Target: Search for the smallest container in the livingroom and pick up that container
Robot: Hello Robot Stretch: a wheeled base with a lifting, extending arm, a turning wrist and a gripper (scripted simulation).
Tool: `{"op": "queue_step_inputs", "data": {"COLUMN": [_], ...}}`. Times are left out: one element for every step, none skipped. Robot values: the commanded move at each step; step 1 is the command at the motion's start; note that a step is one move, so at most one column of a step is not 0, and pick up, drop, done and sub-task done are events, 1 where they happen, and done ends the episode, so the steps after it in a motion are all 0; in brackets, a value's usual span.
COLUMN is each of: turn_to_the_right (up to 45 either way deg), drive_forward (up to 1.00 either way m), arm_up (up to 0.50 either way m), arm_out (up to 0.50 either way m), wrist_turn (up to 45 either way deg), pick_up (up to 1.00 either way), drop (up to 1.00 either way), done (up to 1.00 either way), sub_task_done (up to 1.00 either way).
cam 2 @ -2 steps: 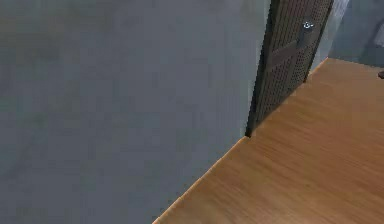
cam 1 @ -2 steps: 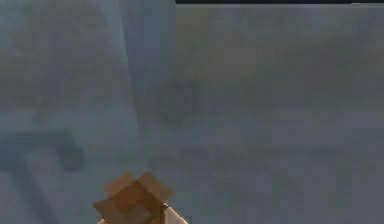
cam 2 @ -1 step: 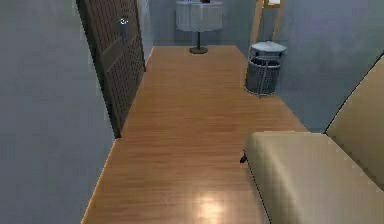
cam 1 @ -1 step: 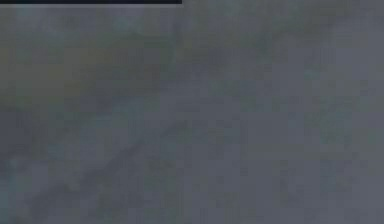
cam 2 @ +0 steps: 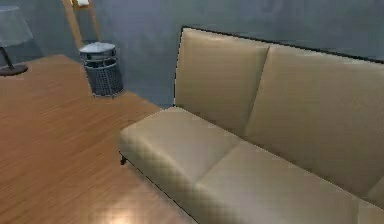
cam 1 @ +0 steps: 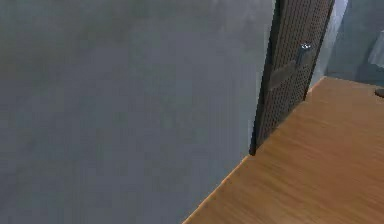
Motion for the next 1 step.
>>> {"op": "queue_step_inputs", "data": {"turn_to_the_right": [39.0], "drive_forward": [0.00], "arm_up": [0.00], "arm_out": [0.00], "wrist_turn": [0.0], "pick_up": [0.00], "drop": [0.00], "done": [0.00], "sub_task_done": [0.00]}}
